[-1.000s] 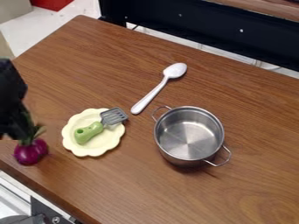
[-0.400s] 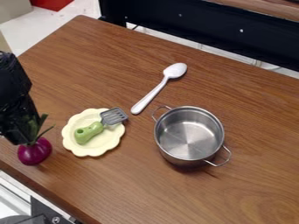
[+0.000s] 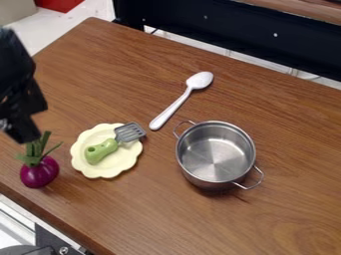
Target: Moved the maroon object from the silver pot to the bottom left side of the table
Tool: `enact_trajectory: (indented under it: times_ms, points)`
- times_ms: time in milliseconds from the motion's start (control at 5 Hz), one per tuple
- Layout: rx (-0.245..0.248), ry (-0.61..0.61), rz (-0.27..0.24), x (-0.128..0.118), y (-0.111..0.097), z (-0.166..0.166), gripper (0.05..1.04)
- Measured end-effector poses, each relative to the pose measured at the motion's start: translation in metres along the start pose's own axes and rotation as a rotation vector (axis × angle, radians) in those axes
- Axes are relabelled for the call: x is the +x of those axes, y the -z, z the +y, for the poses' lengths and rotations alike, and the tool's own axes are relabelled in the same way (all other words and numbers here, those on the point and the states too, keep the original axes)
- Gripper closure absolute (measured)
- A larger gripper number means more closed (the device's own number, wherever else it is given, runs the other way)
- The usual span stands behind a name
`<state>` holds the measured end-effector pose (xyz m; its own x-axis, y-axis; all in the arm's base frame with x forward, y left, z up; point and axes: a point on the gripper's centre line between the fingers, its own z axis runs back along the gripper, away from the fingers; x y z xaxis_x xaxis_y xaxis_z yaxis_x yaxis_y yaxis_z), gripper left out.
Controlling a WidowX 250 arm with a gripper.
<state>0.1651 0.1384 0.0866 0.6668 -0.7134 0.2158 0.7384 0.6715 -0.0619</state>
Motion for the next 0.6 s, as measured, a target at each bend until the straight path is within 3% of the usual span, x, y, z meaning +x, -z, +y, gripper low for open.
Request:
enact_trajectory:
  times_ms: [200, 600]
  points:
    - [-0.026, -0.03, 0.012, 0.018, -0.007, -0.004, 0.085]
    - [0.019, -0.113, -0.013, 0.074, -0.014, 0.001, 0.085]
